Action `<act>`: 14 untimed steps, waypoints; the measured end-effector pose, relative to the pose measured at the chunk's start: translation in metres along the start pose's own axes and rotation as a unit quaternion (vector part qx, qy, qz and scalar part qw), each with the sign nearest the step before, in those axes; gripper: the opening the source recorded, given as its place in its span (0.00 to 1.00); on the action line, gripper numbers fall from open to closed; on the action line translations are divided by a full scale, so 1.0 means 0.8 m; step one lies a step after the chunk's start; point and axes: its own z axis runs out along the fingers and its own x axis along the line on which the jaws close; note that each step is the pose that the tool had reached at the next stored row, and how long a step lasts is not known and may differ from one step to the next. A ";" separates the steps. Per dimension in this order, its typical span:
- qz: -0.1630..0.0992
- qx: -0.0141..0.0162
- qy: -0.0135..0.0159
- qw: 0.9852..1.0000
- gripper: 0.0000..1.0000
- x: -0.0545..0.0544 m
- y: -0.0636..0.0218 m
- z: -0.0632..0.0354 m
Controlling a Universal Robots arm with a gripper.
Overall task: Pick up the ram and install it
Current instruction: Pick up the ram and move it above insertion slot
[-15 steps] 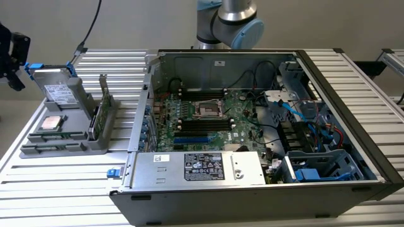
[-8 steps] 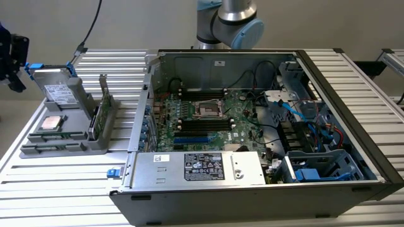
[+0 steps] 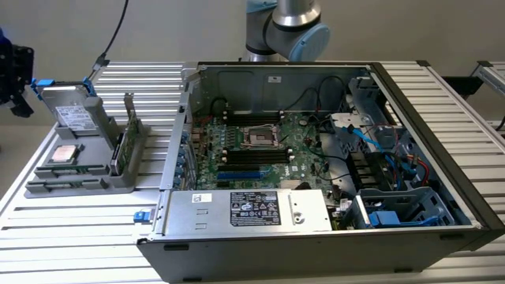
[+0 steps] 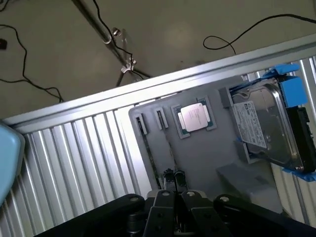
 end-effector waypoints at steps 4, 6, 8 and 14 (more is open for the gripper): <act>-0.037 0.000 0.002 0.999 0.10 0.000 0.000 0.002; -0.055 0.001 0.003 0.998 0.10 0.000 0.000 0.003; -0.073 0.001 0.004 0.997 0.10 0.000 0.000 0.004; -0.127 0.002 0.007 0.992 0.10 0.000 0.000 0.007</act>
